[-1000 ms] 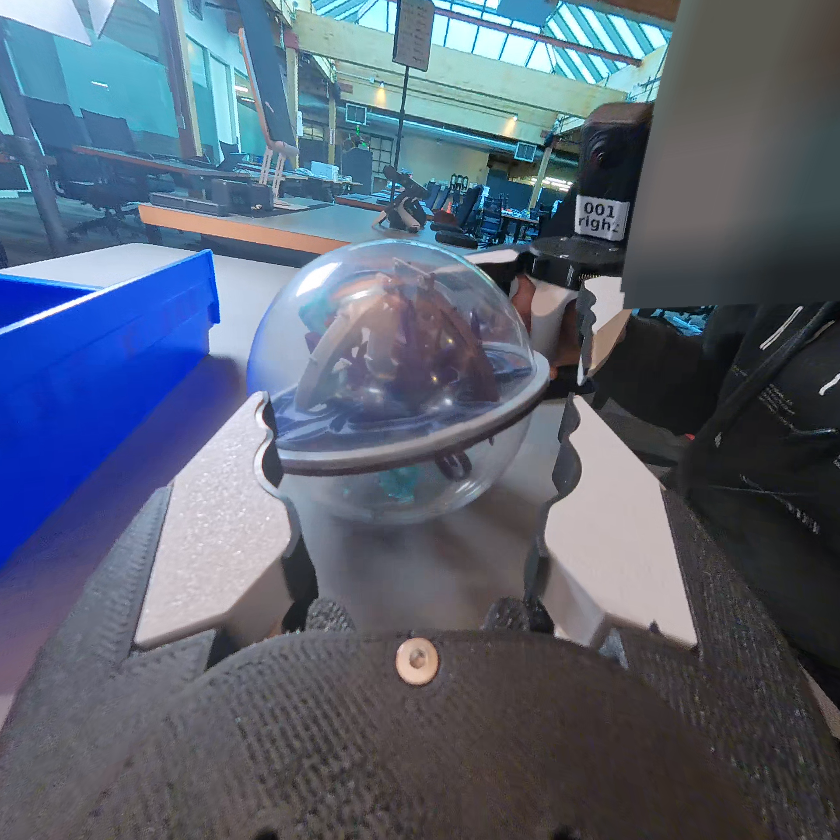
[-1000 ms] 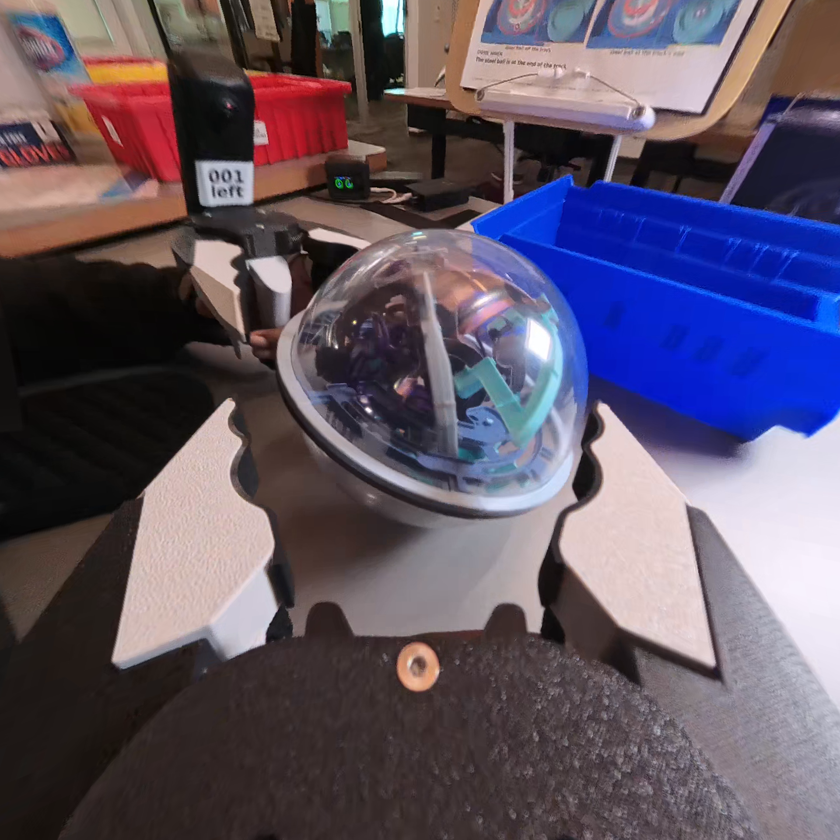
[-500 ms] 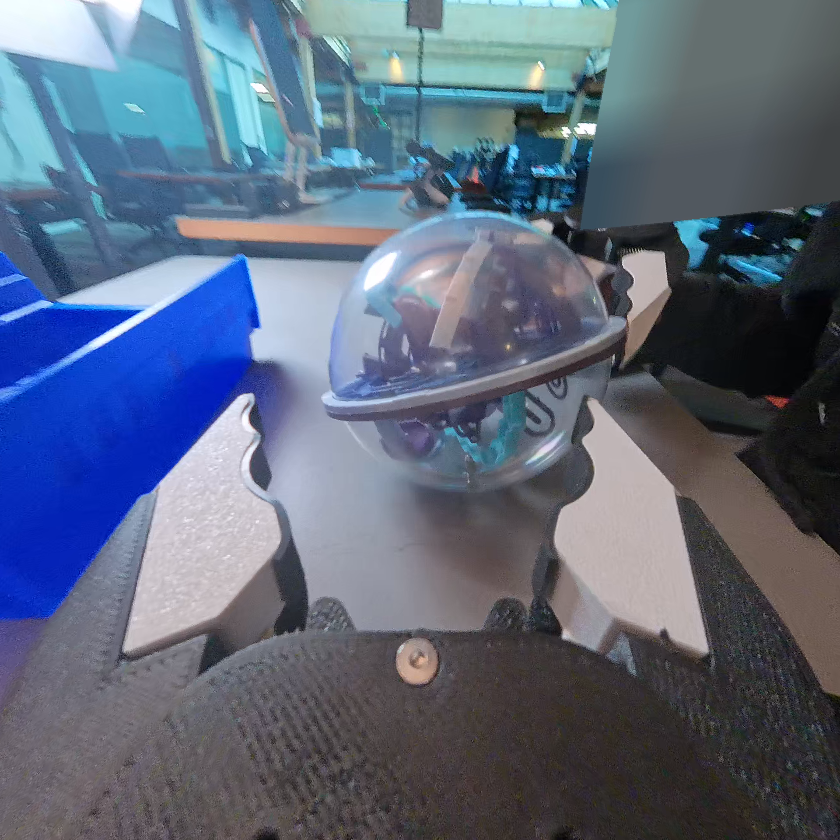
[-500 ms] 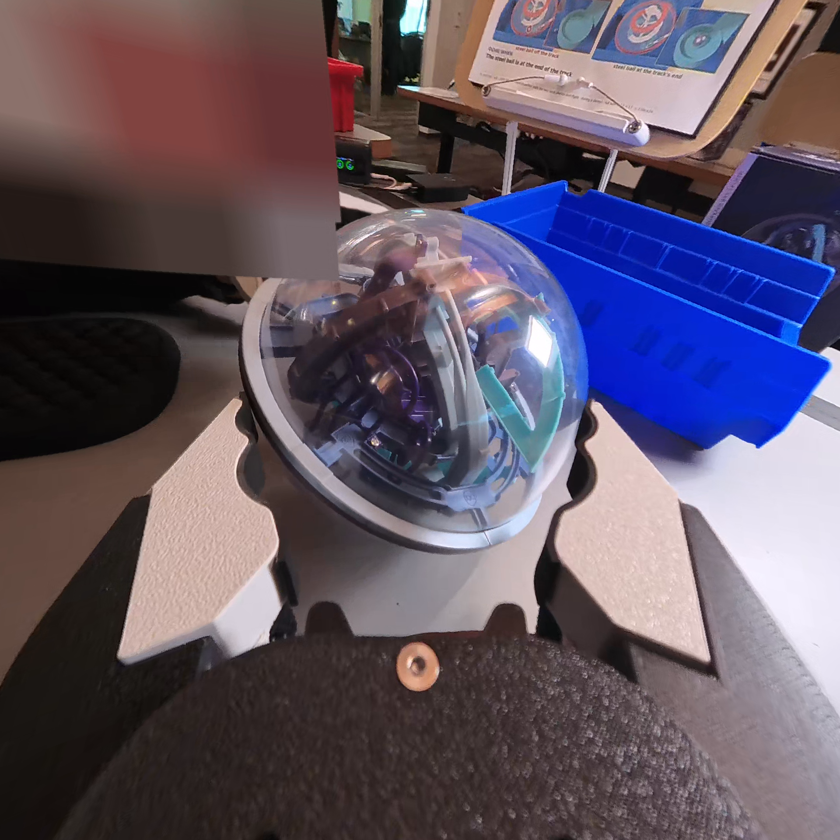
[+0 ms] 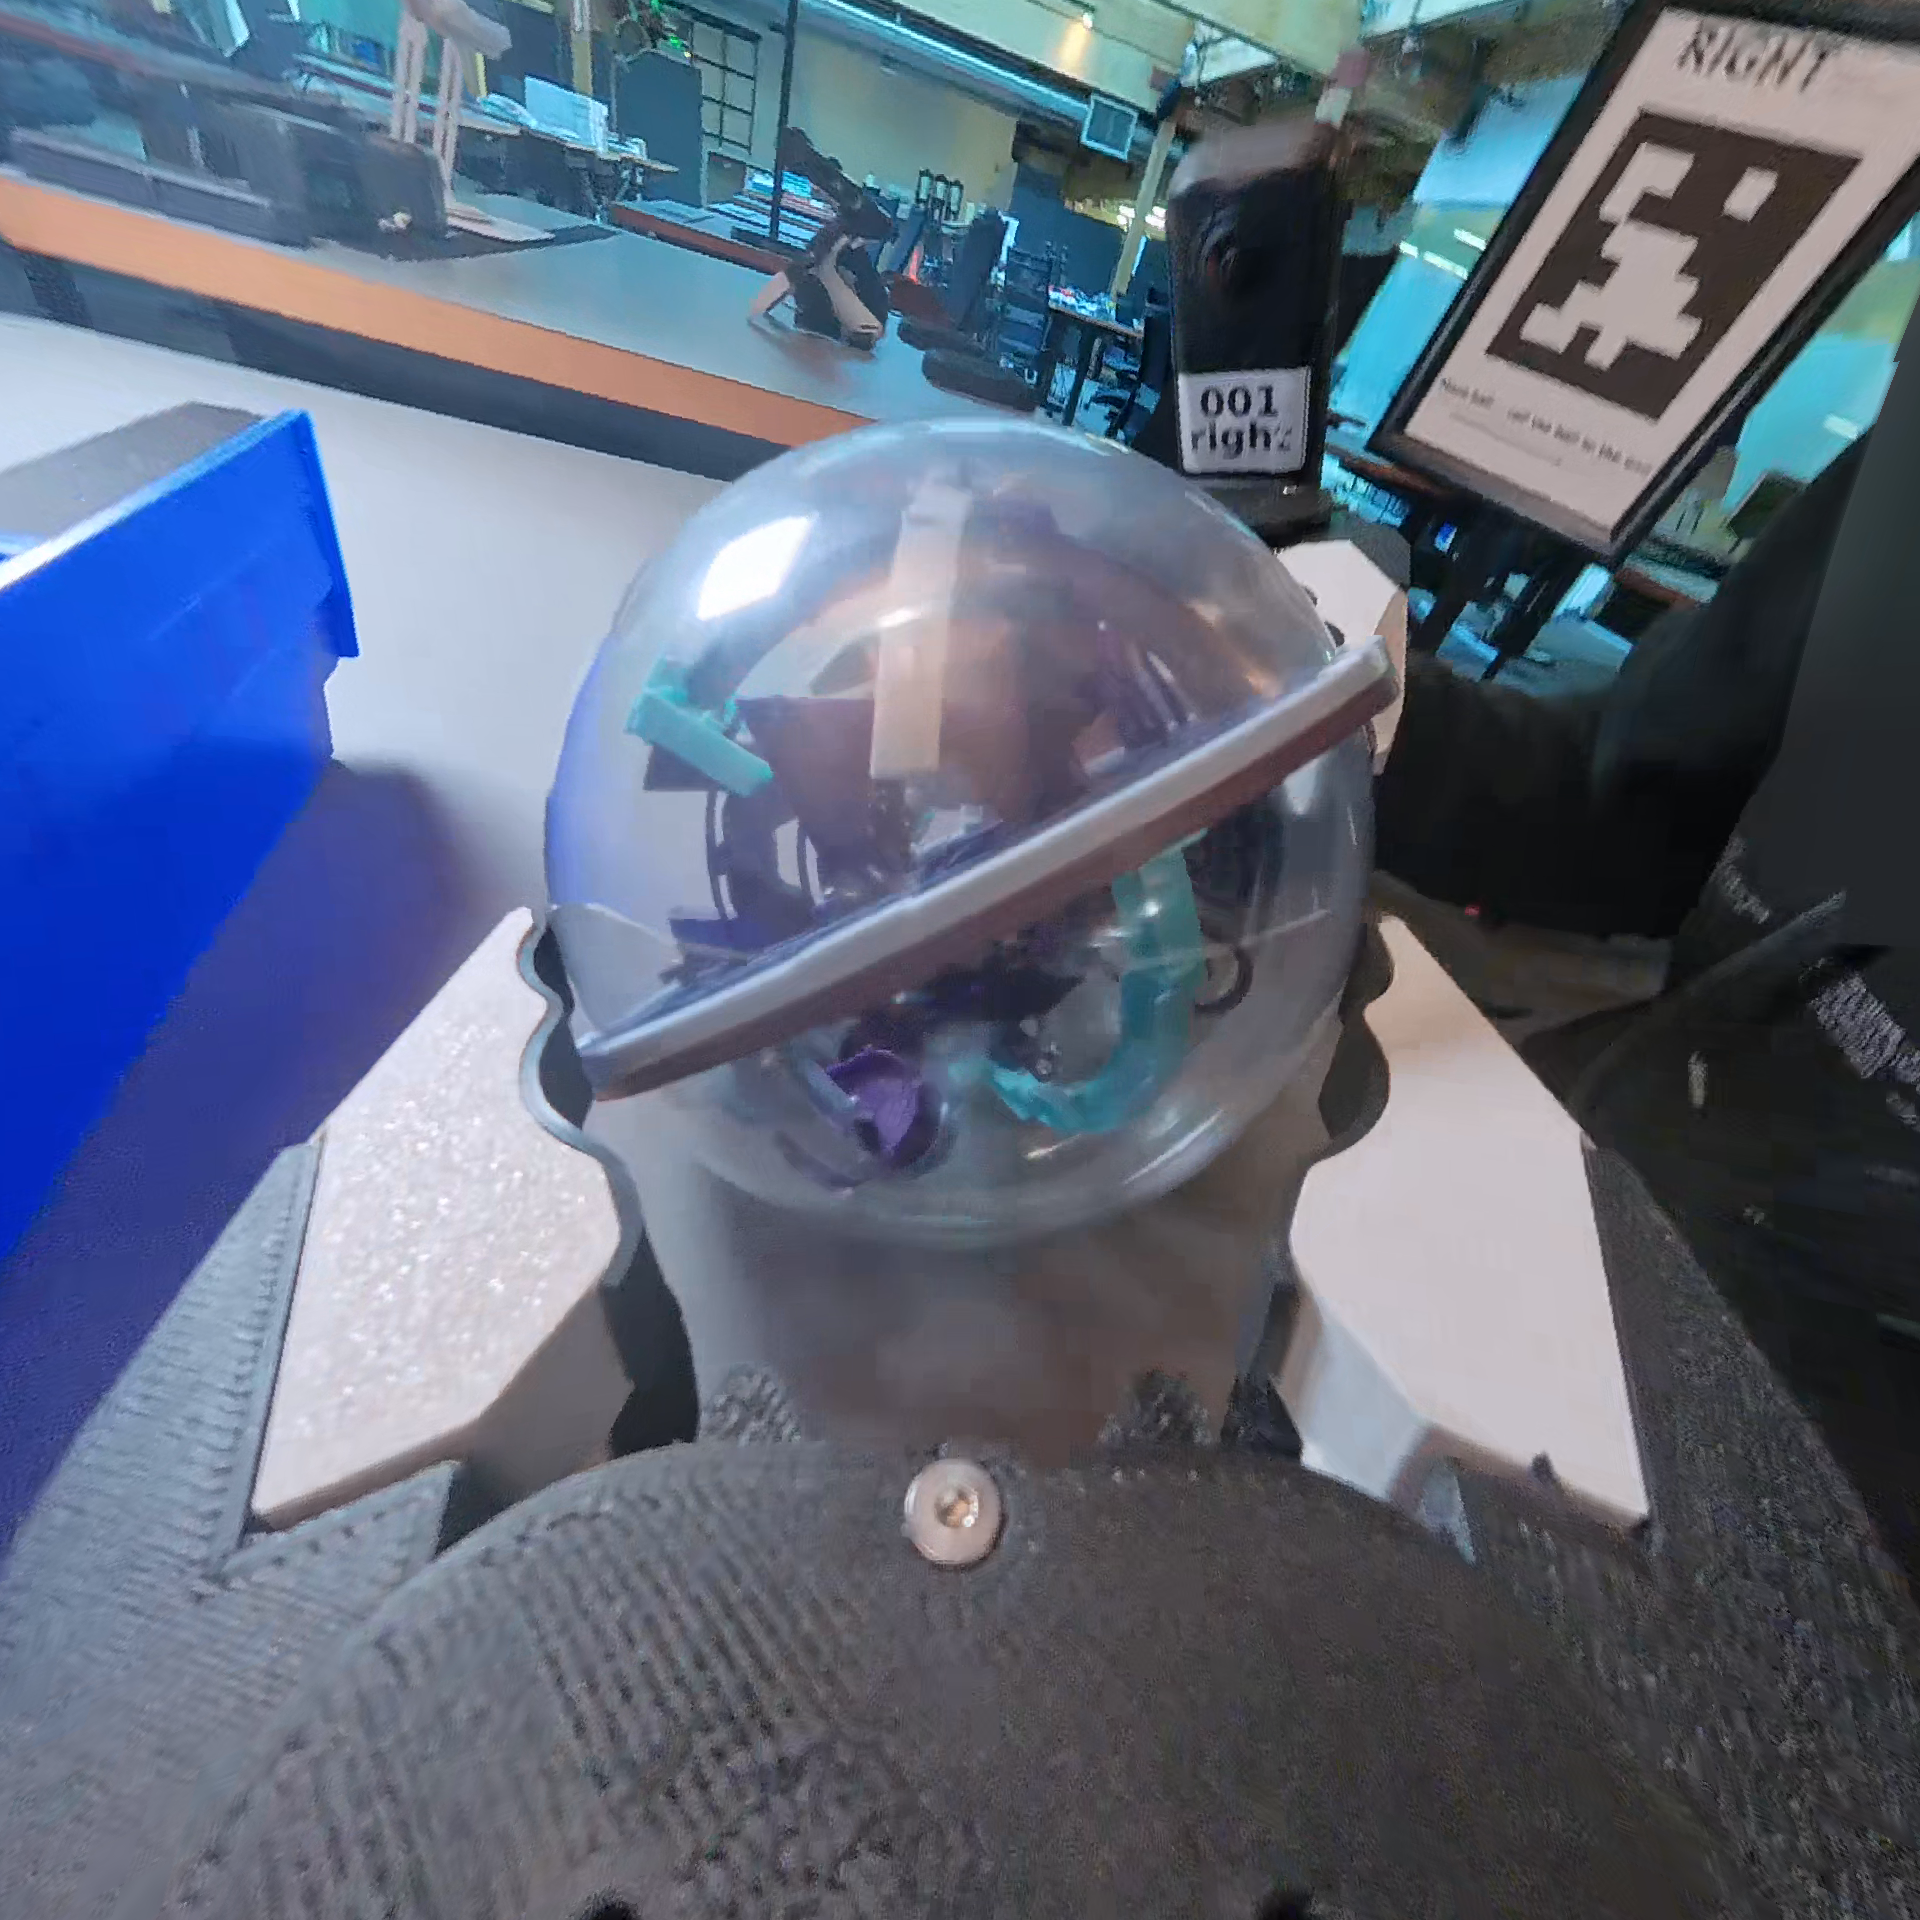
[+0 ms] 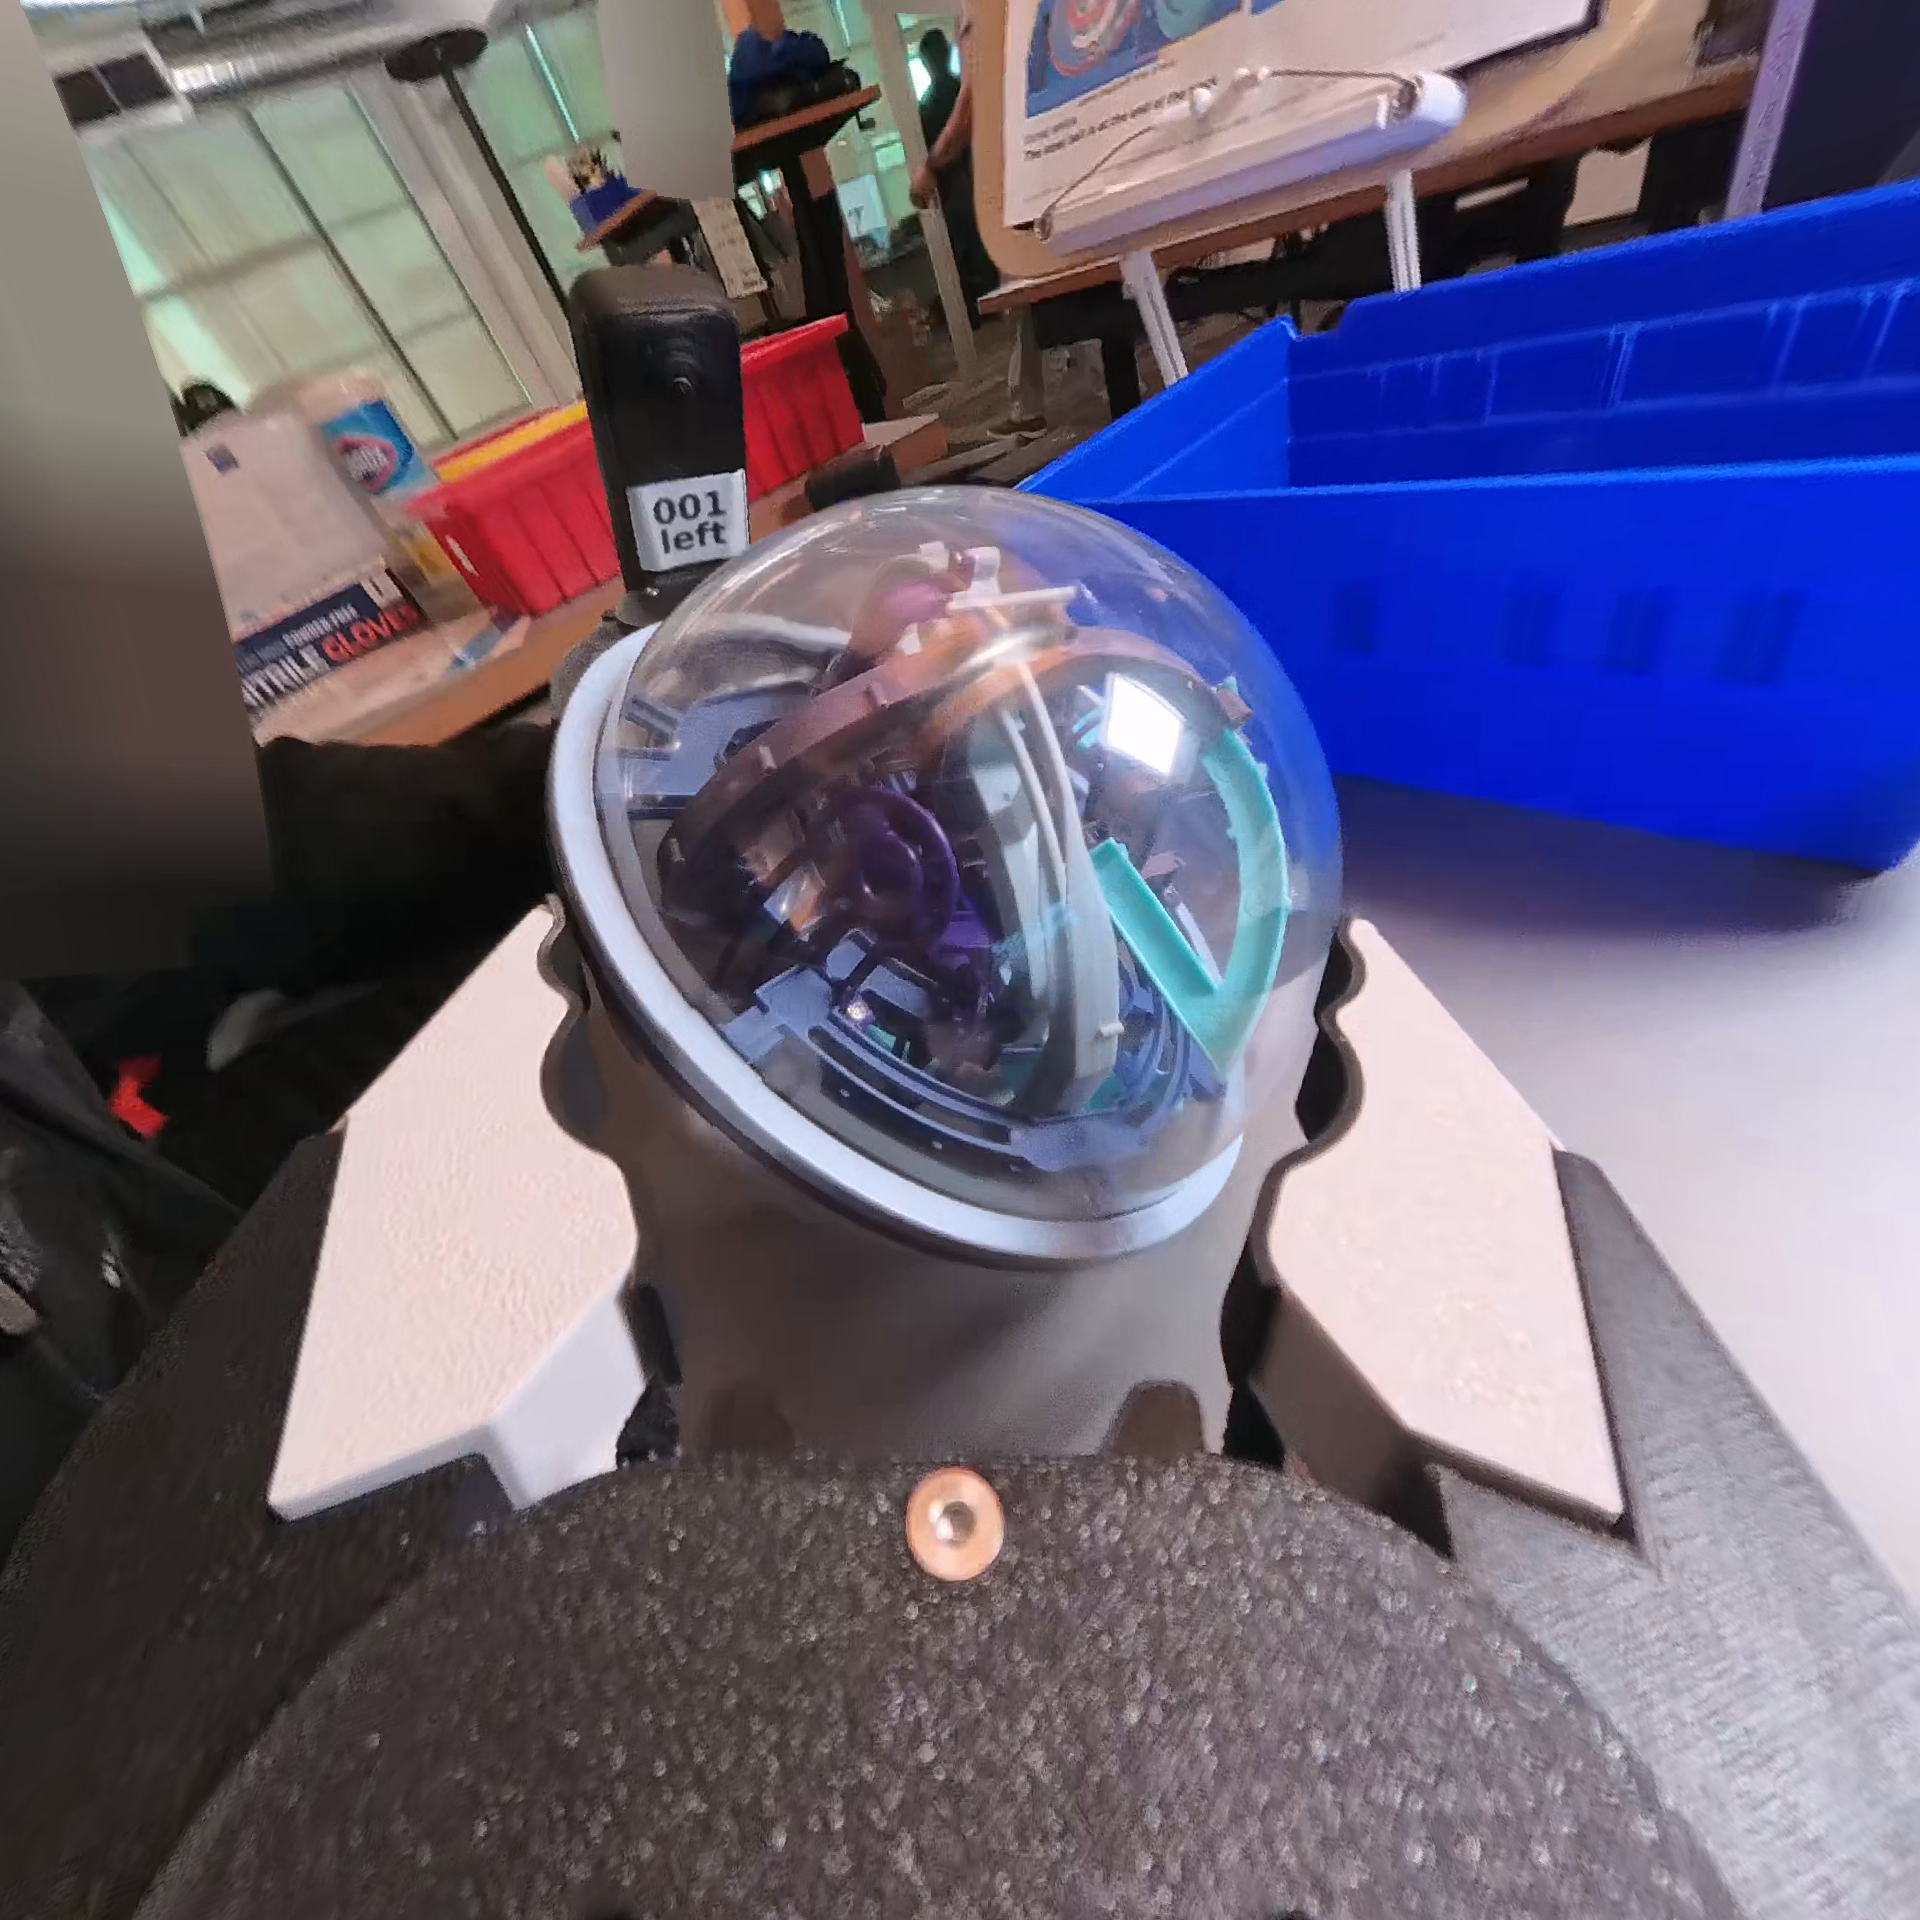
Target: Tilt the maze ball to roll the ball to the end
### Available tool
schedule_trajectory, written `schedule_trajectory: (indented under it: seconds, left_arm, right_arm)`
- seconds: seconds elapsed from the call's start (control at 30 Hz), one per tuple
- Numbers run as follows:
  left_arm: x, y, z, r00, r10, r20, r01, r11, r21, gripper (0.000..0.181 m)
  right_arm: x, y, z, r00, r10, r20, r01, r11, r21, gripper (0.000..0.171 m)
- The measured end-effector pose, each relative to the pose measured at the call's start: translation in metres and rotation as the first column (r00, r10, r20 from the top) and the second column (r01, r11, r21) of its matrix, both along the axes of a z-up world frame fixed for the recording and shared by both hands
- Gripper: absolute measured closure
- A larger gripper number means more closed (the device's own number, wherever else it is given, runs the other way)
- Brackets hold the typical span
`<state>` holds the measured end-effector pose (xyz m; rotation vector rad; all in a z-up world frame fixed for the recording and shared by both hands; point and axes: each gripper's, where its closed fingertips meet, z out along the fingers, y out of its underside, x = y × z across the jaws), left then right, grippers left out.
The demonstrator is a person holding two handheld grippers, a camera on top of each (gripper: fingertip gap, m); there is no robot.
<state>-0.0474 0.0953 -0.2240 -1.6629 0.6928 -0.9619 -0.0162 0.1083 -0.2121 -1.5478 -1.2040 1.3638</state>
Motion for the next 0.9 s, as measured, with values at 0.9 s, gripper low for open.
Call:
schedule_trajectory:
  seconds: [0.9]
  left_arm:
    - [-0.024,0.048,0.003,0.983,0.084,0.165,-0.058,0.986,-0.157,0.049]
  right_arm:
    - [-0.010,0.059,-0.010,0.999,-0.051,0.013,0.053,0.975,-0.217,0.037]
